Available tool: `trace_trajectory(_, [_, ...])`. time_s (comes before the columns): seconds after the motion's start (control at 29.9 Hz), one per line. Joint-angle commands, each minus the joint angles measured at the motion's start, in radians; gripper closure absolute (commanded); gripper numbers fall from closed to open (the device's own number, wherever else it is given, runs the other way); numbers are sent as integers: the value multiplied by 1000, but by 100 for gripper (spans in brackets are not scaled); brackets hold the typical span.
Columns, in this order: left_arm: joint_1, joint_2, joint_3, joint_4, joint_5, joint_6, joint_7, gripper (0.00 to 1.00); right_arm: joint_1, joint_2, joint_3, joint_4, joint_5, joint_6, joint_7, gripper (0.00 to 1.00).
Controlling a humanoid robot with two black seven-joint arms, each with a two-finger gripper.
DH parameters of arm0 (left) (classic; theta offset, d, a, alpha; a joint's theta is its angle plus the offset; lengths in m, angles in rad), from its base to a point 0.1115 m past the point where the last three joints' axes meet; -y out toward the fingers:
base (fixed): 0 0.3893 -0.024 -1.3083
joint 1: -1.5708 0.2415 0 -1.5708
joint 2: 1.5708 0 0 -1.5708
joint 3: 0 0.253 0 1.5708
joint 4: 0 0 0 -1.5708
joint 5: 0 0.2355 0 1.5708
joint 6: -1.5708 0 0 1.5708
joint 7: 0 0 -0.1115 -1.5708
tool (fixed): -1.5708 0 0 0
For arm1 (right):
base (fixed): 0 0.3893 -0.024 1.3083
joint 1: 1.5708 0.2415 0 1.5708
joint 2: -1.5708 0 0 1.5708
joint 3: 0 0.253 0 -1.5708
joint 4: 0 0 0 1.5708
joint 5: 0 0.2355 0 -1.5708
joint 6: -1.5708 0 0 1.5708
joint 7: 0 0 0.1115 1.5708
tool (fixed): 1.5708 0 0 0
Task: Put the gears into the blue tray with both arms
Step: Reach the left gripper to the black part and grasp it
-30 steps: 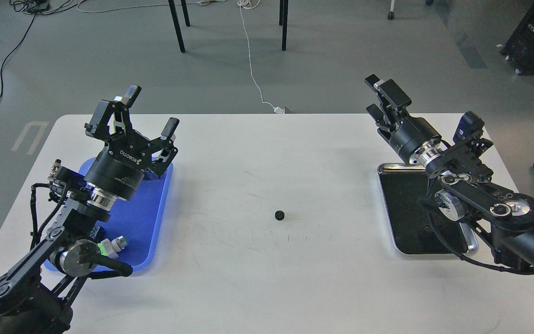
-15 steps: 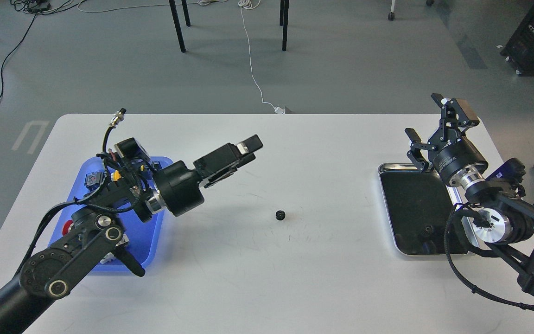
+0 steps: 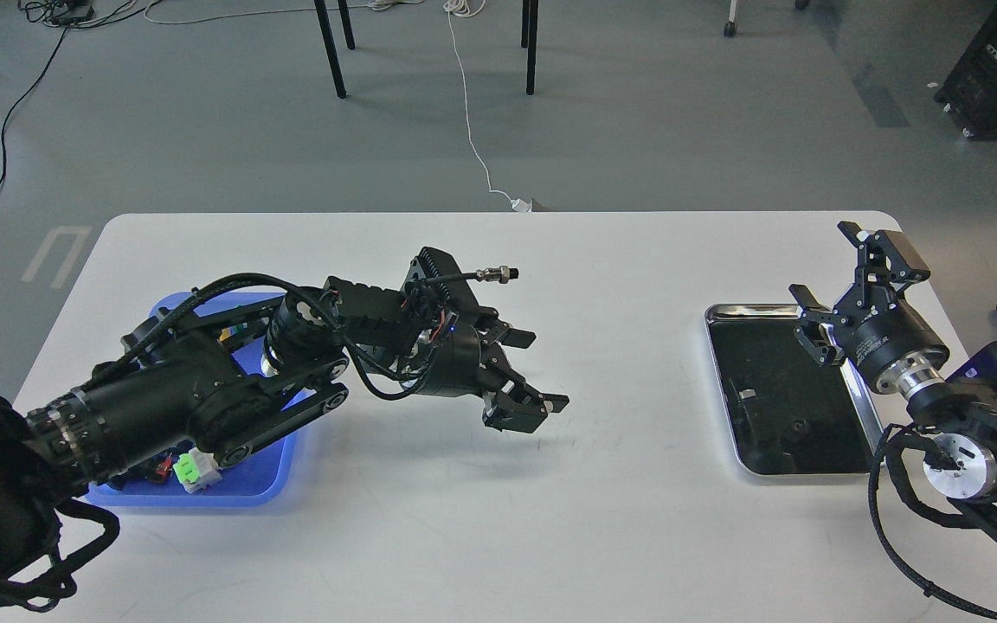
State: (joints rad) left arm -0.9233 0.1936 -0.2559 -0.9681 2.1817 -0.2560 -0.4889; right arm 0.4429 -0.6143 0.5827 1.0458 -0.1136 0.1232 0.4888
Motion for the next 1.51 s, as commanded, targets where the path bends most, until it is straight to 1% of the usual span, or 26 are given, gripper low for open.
trace_trajectory(0.0, [-25,-19,76,57,0,35,0,5,-1,-1,0,-1,0,-4,0,2])
trace_trajectory(0.1, [-25,-25,102,65,0,35,0,10,-1,-1,3,0,0,-4,0,2])
trace_trajectory(0.17, [-25,-46,106,92,0,35,0,13,-1,-1,11,0,0,-5,0,2])
trace_trajectory(0.3, [-25,-80,136,160,0,41,0,14,-1,-1,14,0,0,-7,0,2])
trace_trajectory(0.47, [-23,-94,165,169,0,41,0,15,-3,-1,14,0,0,-8,0,2])
trace_trajectory(0.57, [-23,-115,184,201,0,43,0,22,-3,-1,14,2,0,-8,0,2])
trace_trajectory(0.64, [-23,-125,184,215,0,43,0,24,-3,-2,14,6,0,-8,0,2])
trace_trajectory(0.74, [-23,-123,190,215,0,43,0,38,-3,-4,14,13,0,-8,0,2])
trace_trajectory(0.77, [-23,-122,190,216,0,43,0,40,-1,-5,14,13,0,-8,0,2])
trace_trajectory(0.8, [-23,-122,190,216,0,43,0,44,-3,-4,14,13,0,-8,0,2])
trace_trajectory(0.87, [-23,-122,190,218,0,43,0,57,-3,-4,14,13,0,-8,0,2])
trace_trajectory(0.97, [-25,-123,190,223,0,43,0,68,-3,-4,14,13,0,-8,0,2])
trace_trajectory(1.0, [-25,-122,190,223,0,43,0,74,-3,-4,14,13,0,-8,0,2])
trace_trajectory(1.04, [-25,-122,190,223,0,43,0,84,-3,-4,14,14,0,-8,0,2])
trace_trajectory(1.07, [-25,-122,190,223,0,43,0,85,-3,-4,14,14,0,-8,0,2])
trace_trajectory(1.34, [-29,-109,184,227,0,43,0,85,-3,-4,14,14,0,-10,0,2])
trace_trajectory(1.41, [-45,-105,179,212,0,44,0,85,-3,-4,16,14,0,-10,0,2])
trace_trajectory(1.47, [-60,-71,170,172,0,43,0,84,-1,-4,19,14,0,-10,0,2])
